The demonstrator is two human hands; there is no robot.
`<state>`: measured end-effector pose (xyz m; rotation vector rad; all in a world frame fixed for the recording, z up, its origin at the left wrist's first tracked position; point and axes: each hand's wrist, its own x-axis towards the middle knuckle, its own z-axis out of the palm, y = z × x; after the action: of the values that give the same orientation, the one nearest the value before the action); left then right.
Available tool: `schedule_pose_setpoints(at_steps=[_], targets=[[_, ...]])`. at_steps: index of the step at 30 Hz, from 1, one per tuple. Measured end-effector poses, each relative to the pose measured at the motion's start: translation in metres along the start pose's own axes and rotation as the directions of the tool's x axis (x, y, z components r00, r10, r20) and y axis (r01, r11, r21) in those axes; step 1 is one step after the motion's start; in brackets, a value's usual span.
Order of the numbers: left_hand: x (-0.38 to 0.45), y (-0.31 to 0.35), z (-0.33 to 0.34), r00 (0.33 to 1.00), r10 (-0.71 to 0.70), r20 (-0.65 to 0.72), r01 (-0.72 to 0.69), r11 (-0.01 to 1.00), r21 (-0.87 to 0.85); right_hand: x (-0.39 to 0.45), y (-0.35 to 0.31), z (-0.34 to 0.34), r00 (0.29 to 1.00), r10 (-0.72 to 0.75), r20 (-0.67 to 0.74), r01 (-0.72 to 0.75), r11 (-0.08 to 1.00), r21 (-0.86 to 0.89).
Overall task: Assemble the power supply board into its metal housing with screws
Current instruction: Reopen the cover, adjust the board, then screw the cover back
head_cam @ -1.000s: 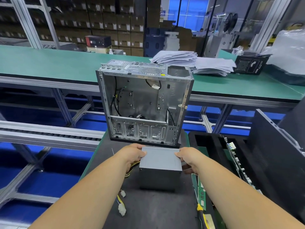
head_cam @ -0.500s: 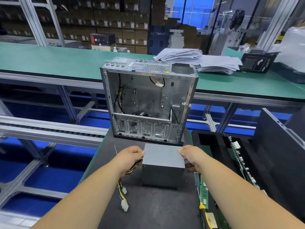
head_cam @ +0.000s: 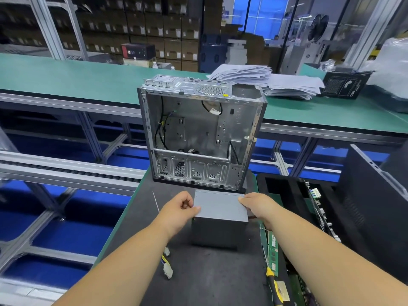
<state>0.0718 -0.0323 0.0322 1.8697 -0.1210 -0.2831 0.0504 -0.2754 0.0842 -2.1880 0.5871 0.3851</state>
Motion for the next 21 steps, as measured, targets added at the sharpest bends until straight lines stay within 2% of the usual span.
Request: schedule_pose_setpoints(at_steps=[2,4,6,8,9,11,14,18,21], targets=[[-0.003,0.002,0.003,0.999,0.003,-0.048,-0.002,1.0,0.02,-0.003,-0.003,-0.002,0.993,-0.07,-0.099,0.05,0.981,-0.188],[-0.006,0.004,0.006,0.996,0.016,-0.086,-0.012,0.999,0.043,-0.009,-0.011,0.003,0.961,-0.227,-0.156,0.158,0.918,-0.362],[-0.009,0.006,0.007,0.993,0.025,-0.113,-0.018,0.998,0.061,-0.015,-0.022,0.013,0.918,-0.397,-0.005,0.343,0.8,-0.493],[-0.012,0.007,0.007,0.992,0.033,-0.126,-0.023,0.997,0.075,-0.018,-0.032,0.027,0.87,-0.44,0.221,0.48,0.66,-0.577],[-0.013,0.007,0.008,0.991,0.036,-0.128,-0.026,0.997,0.074,-0.019,-0.035,0.034,0.858,-0.431,0.279,0.503,0.6,-0.622],[-0.014,0.006,0.009,0.991,0.036,-0.132,-0.028,0.998,0.065,-0.016,-0.036,0.044,0.86,-0.436,0.267,0.486,0.538,-0.689],[-0.017,0.003,0.008,0.991,0.04,-0.13,-0.031,0.997,0.074,-0.012,-0.036,0.05,0.864,-0.483,0.14,0.441,0.591,-0.676],[-0.021,0.001,0.0,0.987,0.106,-0.121,-0.079,0.976,0.204,-0.012,-0.035,0.052,0.874,-0.479,0.078,0.41,0.644,-0.646],[-0.026,0.001,-0.006,0.981,0.182,-0.063,-0.156,0.944,0.291,-0.015,-0.032,0.05,0.89,-0.456,-0.022,0.348,0.708,-0.614]])
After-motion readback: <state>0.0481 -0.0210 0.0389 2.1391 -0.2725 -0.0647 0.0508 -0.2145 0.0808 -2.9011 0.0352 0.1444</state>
